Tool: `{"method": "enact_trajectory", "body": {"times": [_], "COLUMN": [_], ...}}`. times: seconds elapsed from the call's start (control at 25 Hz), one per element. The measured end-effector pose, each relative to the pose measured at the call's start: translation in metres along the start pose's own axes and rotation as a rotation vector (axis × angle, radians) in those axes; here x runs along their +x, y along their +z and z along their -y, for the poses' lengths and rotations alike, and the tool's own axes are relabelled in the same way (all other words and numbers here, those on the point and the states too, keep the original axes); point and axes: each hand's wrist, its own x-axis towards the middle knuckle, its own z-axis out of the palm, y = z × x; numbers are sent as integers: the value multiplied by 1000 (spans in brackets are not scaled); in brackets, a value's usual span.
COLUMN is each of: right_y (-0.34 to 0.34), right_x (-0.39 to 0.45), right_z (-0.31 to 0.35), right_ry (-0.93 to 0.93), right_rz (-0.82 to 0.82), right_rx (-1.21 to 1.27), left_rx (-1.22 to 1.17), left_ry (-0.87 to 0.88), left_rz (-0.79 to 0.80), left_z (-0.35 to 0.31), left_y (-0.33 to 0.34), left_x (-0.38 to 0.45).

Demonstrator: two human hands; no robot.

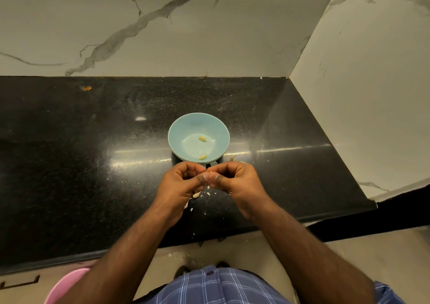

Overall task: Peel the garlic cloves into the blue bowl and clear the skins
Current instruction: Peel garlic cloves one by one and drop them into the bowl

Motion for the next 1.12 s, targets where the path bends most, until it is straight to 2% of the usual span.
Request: {"method": "enact_trajectory", "body": {"times": [0.28,0.6,0.96,1.12], "right_y": [4,3,4,6], "right_x": [2,-2,-4,-4], "right_z": [-9,-1,1,-3], "right_ry": [-75,-61,-233,-231], "right_rz": [-74,28,-25,-40], "right_rx": [-88,0,-92,-124], "left_rx": [-3,-81,-128,-123], "left_ry": [-2,-33,-23,-2], "left_rz": [30,26,96,75], "left_z": [-2,-5,-8,-9], "left_y": [0,-4,-6,-4], "left_x": [-1,-1,-6,-7]}}
